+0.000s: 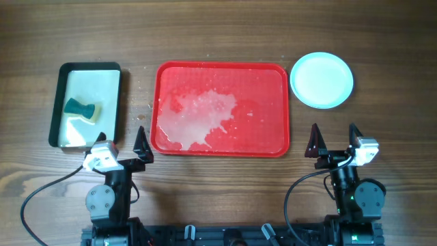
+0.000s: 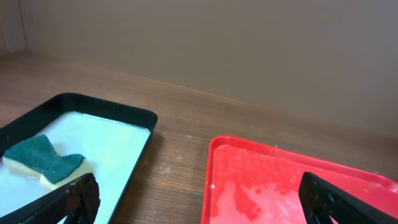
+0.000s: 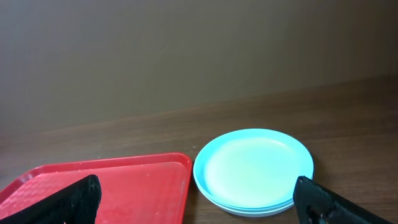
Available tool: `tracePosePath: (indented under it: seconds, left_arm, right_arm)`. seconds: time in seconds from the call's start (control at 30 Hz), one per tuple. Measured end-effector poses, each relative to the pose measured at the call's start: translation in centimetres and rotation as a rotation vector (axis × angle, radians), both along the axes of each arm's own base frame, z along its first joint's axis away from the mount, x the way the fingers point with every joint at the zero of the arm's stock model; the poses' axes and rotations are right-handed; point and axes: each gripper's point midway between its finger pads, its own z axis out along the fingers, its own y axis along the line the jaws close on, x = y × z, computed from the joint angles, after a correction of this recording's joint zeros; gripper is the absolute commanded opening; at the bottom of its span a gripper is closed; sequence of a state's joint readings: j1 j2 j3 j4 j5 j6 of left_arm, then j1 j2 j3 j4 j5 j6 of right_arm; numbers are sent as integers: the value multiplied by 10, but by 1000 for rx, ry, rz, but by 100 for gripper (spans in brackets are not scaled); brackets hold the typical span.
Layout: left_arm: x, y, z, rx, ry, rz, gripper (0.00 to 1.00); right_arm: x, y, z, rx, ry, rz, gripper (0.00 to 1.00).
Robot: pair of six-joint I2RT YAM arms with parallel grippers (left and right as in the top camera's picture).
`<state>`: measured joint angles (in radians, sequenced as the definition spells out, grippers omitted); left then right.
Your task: Clean dirty plates on tray and stack at the side
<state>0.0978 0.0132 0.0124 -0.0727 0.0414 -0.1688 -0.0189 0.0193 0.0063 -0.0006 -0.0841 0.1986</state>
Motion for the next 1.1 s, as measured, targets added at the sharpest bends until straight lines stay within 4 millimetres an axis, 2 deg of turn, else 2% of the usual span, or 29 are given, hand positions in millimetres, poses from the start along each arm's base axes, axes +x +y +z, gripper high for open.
tracePosePath:
  seconds: [0.37,1.1]
  left_arm:
    - [0,2,0,-90,-4,20,100]
    - [0,2,0,-99,-4,21,100]
  right_arm:
    - [0,0,0,0,0,0,100]
    - [0,0,0,0,0,0,100]
